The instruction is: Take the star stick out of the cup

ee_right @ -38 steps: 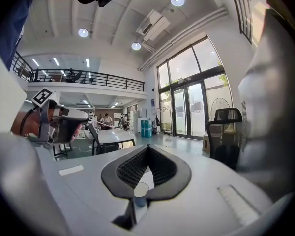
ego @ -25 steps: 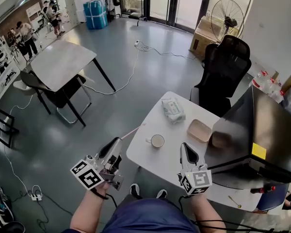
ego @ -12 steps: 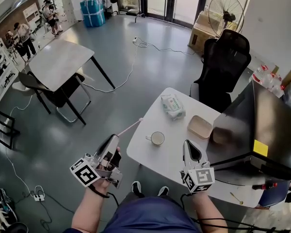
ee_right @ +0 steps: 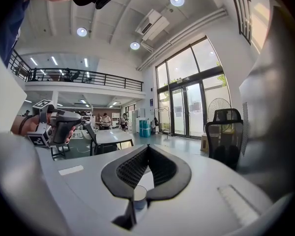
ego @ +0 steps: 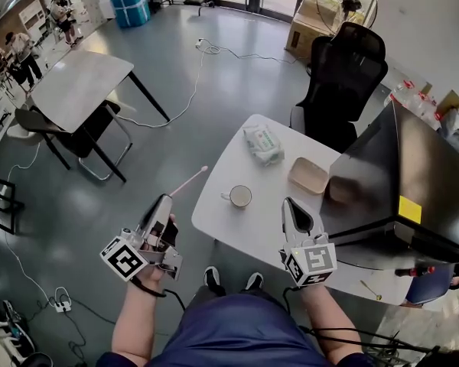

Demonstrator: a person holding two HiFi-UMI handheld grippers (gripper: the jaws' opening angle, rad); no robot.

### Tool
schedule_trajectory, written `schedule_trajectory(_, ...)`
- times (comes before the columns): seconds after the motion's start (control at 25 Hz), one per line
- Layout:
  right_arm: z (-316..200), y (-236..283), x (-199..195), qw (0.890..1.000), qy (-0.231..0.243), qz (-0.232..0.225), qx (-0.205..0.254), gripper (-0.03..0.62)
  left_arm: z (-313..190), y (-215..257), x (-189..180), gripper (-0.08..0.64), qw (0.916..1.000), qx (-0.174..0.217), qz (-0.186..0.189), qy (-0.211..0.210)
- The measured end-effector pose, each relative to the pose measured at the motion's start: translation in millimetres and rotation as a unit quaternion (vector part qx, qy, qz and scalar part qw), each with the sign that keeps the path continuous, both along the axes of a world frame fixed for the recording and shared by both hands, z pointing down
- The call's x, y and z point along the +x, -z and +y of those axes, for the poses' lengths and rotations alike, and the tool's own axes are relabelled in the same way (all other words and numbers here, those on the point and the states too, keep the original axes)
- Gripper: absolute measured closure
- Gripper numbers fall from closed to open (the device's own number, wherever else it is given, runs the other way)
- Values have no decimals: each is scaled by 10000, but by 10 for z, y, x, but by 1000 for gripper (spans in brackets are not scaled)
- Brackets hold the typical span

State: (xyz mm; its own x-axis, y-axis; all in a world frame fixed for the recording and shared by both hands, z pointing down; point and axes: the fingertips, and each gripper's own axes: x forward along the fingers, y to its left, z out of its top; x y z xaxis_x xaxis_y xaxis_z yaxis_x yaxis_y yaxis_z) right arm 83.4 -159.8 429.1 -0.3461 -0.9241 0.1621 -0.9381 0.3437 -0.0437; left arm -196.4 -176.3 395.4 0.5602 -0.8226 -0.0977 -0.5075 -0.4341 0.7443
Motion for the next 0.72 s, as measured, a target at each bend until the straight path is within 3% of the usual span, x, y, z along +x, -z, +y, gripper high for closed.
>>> schedule_trajectory(0.36,0,17,1,10000,-9,84,-14,584,4,-29,26,532,9998,-37,196,-76)
schedule_trajectory(0.48,4,16,-17,9999,21,113,-5,585,-1,-61,-59,532,9999,-88,-5,71)
schedule_trajectory(0.72,-5,-3,1,9999,55,105,11,586,9,-64,-11,532,10000,-78,-16,41)
